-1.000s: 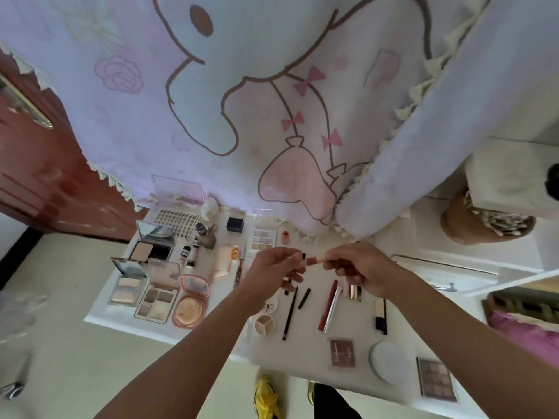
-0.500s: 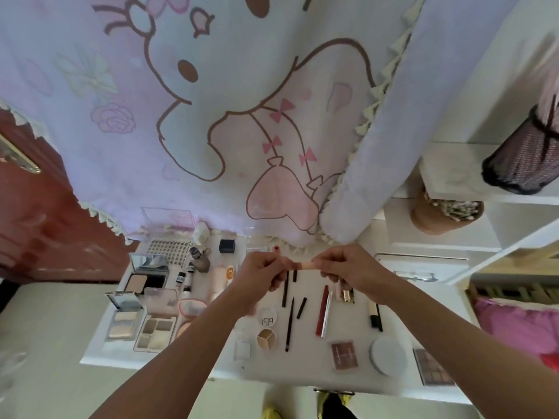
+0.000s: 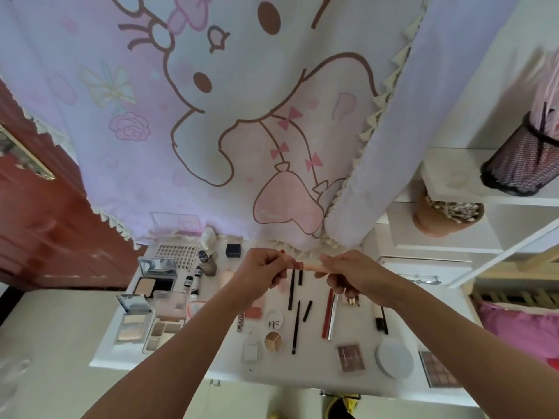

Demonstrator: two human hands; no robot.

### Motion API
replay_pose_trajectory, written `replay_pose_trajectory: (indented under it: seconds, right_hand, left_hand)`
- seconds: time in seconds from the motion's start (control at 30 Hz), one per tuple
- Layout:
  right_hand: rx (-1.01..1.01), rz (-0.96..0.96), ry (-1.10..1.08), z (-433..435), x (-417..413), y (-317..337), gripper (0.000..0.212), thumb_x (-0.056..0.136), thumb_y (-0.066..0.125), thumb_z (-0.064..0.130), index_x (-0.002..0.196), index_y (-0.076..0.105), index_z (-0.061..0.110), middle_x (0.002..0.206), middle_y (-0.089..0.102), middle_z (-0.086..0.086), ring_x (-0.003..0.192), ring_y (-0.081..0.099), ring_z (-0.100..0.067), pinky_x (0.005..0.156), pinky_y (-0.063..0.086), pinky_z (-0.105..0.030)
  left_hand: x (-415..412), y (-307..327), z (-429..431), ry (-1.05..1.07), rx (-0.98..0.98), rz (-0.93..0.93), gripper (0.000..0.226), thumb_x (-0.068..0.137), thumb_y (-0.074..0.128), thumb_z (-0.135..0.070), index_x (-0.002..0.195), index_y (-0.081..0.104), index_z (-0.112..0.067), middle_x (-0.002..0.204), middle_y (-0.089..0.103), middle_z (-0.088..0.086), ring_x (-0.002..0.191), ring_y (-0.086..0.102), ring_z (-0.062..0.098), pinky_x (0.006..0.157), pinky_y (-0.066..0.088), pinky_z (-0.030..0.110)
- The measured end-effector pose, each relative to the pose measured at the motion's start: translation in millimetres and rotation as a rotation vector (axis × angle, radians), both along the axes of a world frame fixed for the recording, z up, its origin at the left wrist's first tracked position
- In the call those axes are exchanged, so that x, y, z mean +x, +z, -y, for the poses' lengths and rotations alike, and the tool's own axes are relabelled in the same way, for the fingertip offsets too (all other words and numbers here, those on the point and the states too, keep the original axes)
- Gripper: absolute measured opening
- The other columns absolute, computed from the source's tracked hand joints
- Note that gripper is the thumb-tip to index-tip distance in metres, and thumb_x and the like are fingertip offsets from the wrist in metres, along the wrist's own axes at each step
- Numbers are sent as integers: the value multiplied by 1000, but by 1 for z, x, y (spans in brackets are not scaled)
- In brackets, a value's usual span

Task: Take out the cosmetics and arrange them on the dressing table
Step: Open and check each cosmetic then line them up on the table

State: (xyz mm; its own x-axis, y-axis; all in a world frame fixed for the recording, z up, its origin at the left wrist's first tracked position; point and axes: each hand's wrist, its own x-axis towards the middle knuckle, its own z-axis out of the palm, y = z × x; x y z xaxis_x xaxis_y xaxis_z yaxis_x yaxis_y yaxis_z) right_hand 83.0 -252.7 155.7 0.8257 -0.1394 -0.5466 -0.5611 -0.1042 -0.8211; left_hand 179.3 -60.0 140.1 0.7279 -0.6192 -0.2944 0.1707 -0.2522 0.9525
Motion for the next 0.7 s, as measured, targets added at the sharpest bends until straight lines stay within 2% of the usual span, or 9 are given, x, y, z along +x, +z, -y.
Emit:
replay_pose_trajectory:
  seconds: [0.2,0.3,0.4,0.57,0.7]
  right_hand:
    - [5,37,3,-1,1,1,14,90,69,15,100,69,6,74,67,1,62,59,-8,54,43,-23]
    - [82,12,-13,0,-1,2,22,93,66,22,105,68,4,80,69,-4,62,59,-11,52,42,-22]
    - [121,-9,-32,1,-4,2,34,100,55,28,108,66,-2,73,63,-5,57,52,-11,49,39,-21]
    - [104,37,-69,8,-7,-1,17,92,67,20,102,71,7,80,68,-5,65,57,-12,53,42,-23]
    - [134,42,-80,9,-10,2,18,94,64,21,104,71,8,86,71,-5,68,59,-13,53,44,-22]
  left_hand:
    - [4,3,-3,29,-23,-21,20,96,56,-11,86,73,-6,60,59,2,53,45,11,51,37,20]
    - [6,3,-3,32,-30,-26,19,95,57,-12,94,72,-1,67,60,9,55,45,13,51,37,21]
    - [8,3,-1,23,-43,-24,20,96,57,-12,96,73,0,69,59,11,55,45,12,51,37,20]
    - [7,4,3,25,-40,-19,21,95,57,-13,97,71,3,62,57,3,53,45,11,49,38,19]
    - [8,4,7,25,-34,-17,20,95,58,-14,95,71,0,63,58,5,54,46,13,49,38,20]
